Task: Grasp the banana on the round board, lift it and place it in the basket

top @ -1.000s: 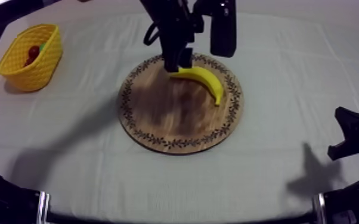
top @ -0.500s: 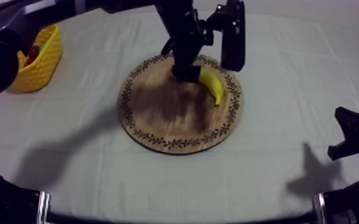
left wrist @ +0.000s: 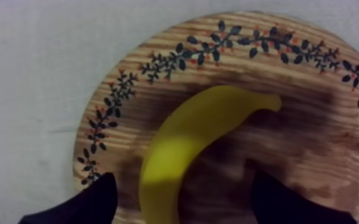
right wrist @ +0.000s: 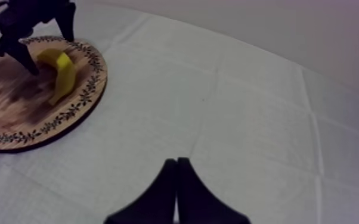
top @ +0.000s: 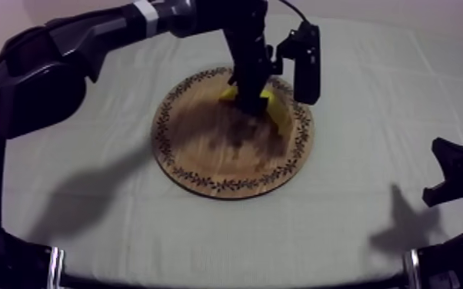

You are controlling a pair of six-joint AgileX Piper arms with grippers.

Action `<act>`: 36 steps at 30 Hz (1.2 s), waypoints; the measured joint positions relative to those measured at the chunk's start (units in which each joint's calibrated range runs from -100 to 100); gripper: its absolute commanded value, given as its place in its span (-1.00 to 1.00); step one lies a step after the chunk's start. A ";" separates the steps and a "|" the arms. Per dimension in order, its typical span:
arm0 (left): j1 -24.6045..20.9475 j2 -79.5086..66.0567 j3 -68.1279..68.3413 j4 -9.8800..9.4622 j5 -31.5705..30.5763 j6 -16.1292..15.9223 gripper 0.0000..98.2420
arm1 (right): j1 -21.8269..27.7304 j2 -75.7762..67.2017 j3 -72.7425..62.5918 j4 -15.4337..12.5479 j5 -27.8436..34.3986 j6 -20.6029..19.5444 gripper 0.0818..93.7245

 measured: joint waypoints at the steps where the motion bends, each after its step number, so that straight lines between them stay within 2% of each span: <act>1: -0.03 0.79 -0.57 0.00 0.26 -0.09 0.64 | 0.00 0.00 0.00 0.00 0.00 0.00 -1.00; 5: -0.16 3.31 -2.56 -0.20 1.23 -0.28 0.59 | 0.00 0.00 0.00 0.00 0.00 0.00 -1.00; 10: -0.43 5.56 -4.04 -0.09 2.07 -0.31 0.38 | 0.00 0.00 0.00 0.00 0.00 0.00 -1.00; 12: -0.52 6.02 -4.15 0.04 2.17 -0.28 0.22 | 0.00 0.00 0.00 0.00 0.00 0.00 -1.00; 19: -0.81 6.57 -4.62 0.80 2.35 0.54 -0.59 | 0.00 0.00 0.00 0.00 0.00 0.00 -1.00; 21: -0.82 6.37 -4.62 1.06 2.36 0.78 -0.73 | 0.00 0.00 0.00 0.00 0.00 0.00 -1.00; 26: -0.85 3.93 -2.38 1.36 2.35 1.35 -0.85 | 0.00 0.00 0.00 0.00 0.00 0.00 -1.00; 36: -3.36 -10.38 8.54 2.35 1.02 3.79 -0.88 | 0.00 0.00 0.00 0.00 0.00 0.00 -1.00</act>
